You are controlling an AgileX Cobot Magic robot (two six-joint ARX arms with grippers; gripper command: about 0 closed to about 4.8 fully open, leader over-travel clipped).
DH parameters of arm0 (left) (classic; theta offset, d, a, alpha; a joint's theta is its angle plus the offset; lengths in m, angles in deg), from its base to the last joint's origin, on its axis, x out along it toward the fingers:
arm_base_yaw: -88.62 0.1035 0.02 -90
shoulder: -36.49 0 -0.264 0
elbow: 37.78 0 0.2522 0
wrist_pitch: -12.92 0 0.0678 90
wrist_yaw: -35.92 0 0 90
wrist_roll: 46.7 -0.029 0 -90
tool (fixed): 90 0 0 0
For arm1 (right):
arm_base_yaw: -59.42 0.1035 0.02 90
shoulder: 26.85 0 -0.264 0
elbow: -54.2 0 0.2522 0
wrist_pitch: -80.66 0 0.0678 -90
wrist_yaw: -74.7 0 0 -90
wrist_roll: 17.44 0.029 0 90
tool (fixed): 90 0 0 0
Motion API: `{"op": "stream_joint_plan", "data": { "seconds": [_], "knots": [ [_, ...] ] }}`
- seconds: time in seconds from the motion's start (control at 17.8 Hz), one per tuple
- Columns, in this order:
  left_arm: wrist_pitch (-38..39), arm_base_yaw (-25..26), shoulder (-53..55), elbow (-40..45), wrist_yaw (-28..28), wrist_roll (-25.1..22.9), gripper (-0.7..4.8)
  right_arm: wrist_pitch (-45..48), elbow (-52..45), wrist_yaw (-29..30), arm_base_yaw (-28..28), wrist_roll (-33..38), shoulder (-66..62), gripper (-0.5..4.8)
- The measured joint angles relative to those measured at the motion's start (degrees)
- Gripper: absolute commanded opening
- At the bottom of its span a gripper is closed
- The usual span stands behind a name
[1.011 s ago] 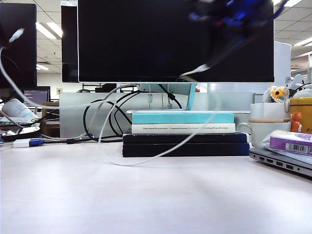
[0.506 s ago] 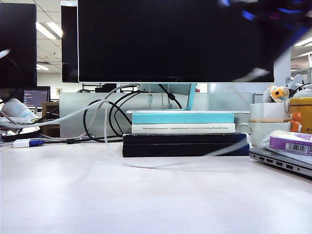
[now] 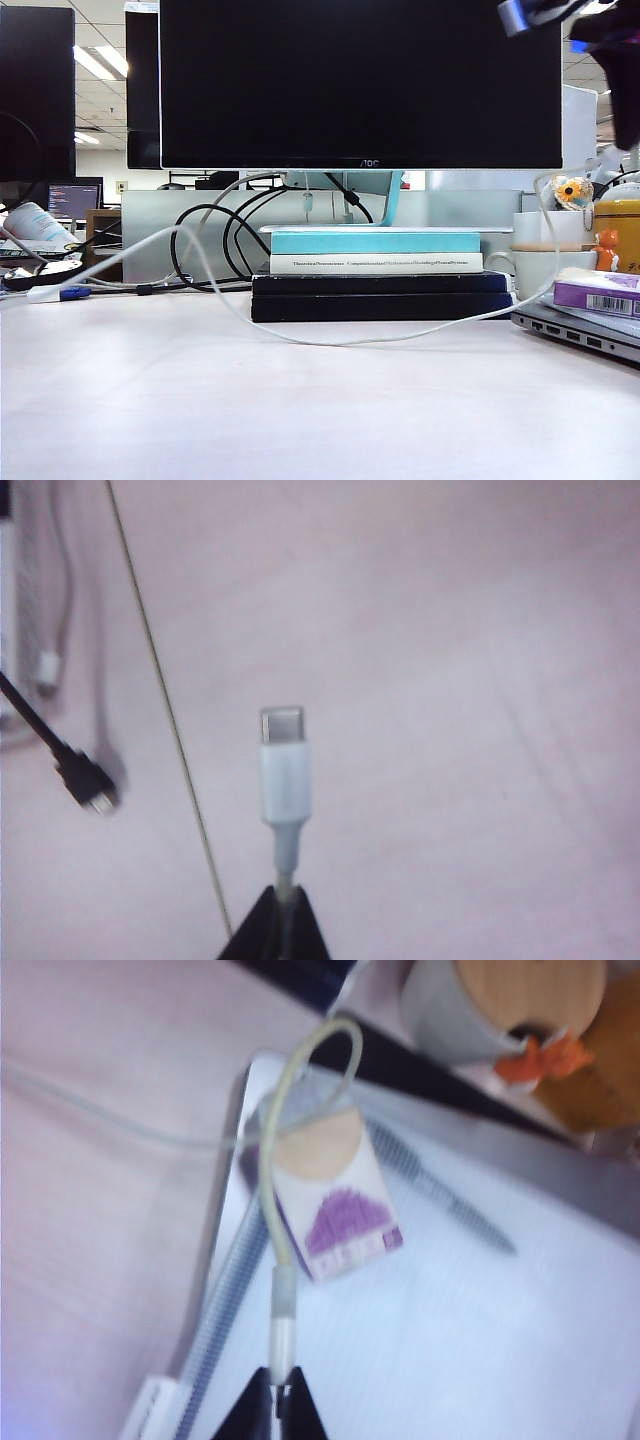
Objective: Unfold the white charging cable into a straight cable.
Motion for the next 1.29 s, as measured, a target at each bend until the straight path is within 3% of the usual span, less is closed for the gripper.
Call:
{"op": "stream_joint_plan", "data": {
  "seconds": [0.17,0.39,0.45,0.62,0.96,1.07,1.12,1.18,1.29],
  "knots": [
    [2.4,0.0,0.0,0.0,0.0,0.0,-0.05,-1.7,0.0,-0.5,0.0,0.2,0.0,-0.01],
    [3.3,0.0,0.0,0.0,2.3,0.0,-0.05,-7.3,0.0,-10.3,-0.4,1.0,0.3,-0.01],
    [2.4,0.5,0.0,0.0,9.7,0.0,-0.05,-10.2,0.0,-16.0,-0.4,4.5,5.9,-0.01],
    [-2.6,1.5,0.0,0.0,12.0,0.0,-0.03,-10.4,0.0,-16.4,-1.1,4.5,9.1,-0.01],
    [-3.0,1.5,0.0,0.0,12.0,0.0,0.15,-15.8,0.0,-18.9,-8.5,3.6,9.1,0.00],
    [-4.3,1.5,0.0,0.0,11.9,0.2,1.52,-14.7,0.0,-20.0,-12.6,2.9,9.1,0.49],
    [-5.3,1.5,0.0,0.0,11.8,0.2,2.20,-13.0,0.0,-19.9,-12.6,2.7,9.1,1.34],
    [-6.0,1.5,0.0,0.0,11.1,0.2,2.57,-11.6,0.0,-19.8,-12.7,2.1,8.8,2.53],
    [-6.6,1.5,0.0,0.0,7.6,0.2,2.57,-8.7,-0.1,-16.6,-12.8,1.9,8.7,2.98]
  ]
}}
